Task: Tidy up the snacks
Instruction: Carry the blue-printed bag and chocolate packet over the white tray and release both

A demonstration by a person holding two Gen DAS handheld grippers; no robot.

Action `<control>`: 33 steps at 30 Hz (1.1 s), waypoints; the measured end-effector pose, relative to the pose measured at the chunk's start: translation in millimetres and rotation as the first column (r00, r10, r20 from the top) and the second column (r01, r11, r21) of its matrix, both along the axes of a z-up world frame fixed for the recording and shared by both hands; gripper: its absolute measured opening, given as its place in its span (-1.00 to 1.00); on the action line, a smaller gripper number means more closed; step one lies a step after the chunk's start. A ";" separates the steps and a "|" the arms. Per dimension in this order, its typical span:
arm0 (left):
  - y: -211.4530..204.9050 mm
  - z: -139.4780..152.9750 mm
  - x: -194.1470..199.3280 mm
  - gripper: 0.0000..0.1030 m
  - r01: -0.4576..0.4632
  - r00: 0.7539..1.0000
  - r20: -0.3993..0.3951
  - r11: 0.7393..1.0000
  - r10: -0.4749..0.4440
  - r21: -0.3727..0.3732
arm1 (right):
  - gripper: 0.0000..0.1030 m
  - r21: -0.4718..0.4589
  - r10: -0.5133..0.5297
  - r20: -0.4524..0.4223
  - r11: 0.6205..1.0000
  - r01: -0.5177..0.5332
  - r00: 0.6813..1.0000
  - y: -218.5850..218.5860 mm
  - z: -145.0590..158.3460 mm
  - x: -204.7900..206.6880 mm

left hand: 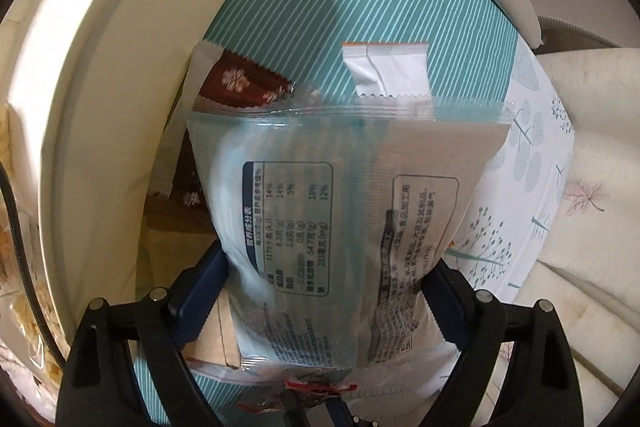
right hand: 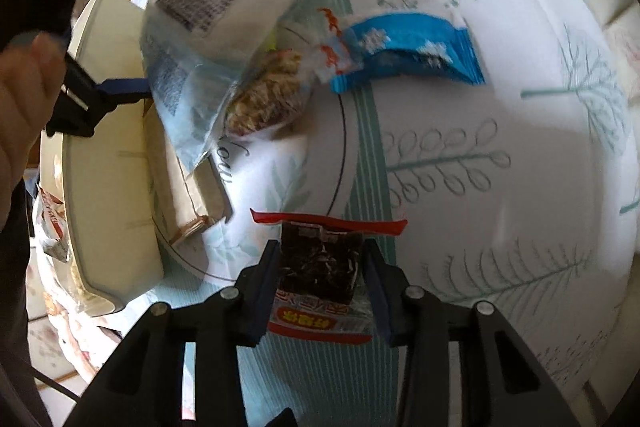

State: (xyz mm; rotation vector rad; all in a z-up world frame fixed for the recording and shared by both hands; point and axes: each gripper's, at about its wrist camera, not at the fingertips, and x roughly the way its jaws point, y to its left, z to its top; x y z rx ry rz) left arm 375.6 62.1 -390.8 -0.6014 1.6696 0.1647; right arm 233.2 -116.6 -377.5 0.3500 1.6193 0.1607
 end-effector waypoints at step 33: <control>12.2 161.5 -100.3 0.60 0.217 0.964 0.183 0.970 -0.195 -0.106 | -0.21 0.077 -0.226 -0.107 0.969 0.235 0.968 -60.4 51.5 -61.9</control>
